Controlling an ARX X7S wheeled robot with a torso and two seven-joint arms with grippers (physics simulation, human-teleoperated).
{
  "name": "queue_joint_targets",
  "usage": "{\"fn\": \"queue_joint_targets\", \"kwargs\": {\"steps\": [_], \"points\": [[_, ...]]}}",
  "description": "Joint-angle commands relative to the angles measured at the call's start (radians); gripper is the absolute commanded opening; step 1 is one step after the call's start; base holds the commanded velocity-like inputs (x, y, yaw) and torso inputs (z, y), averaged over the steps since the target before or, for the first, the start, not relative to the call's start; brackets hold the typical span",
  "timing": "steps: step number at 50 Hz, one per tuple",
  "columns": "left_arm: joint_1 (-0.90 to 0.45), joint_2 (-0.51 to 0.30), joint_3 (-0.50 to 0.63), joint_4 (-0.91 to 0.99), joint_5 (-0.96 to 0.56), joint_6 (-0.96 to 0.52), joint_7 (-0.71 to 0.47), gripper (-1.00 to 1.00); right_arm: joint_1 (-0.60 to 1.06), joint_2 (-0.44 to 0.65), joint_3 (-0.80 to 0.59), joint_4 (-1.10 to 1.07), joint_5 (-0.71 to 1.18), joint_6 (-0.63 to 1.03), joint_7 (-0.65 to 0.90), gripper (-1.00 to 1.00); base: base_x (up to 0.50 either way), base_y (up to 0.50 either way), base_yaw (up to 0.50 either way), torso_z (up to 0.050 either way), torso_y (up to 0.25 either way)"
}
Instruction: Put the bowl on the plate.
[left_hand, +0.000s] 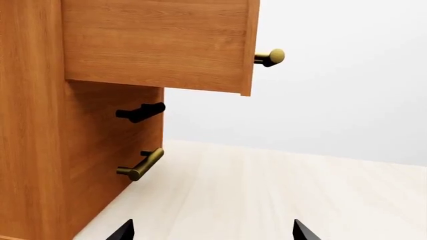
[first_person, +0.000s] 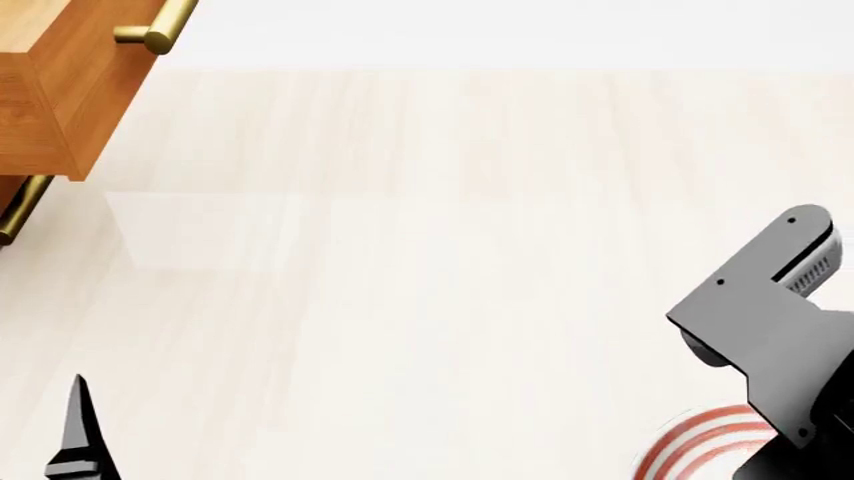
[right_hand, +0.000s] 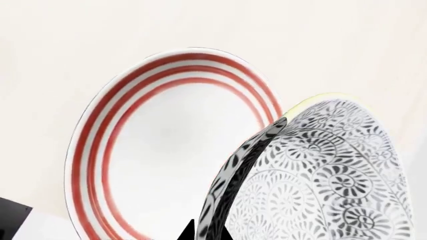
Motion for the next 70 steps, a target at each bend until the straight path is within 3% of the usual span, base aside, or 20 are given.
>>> {"fn": "queue_joint_targets", "kwargs": {"steps": [1,27,41,70], "points": [[0.002,-0.004,0.000,0.007,-0.002,-0.001,-0.003,1.00,-0.010,0.004,-0.010,-0.021,-0.029,-0.011,-0.007,-1.00,0.00,0.00,0.00,0.000,0.000],[0.004,-0.007,0.007,0.013,-0.002,-0.002,-0.009,1.00,-0.004,0.017,-0.029,-0.050,-0.007,-0.028,0.006,-1.00,0.00,0.00,0.00,0.000,0.000],[0.004,-0.009,0.009,0.010,0.001,0.001,-0.012,1.00,-0.047,-0.015,-0.002,-0.021,-0.163,-0.060,-0.134,-1.00,0.00,0.00,0.00,0.000,0.000],[0.001,-0.013,0.008,0.007,-0.007,0.003,-0.016,1.00,-0.084,-0.028,-0.026,0.004,-0.184,-0.070,-0.172,-1.00,0.00,0.00,0.00,0.000,0.000]]}}
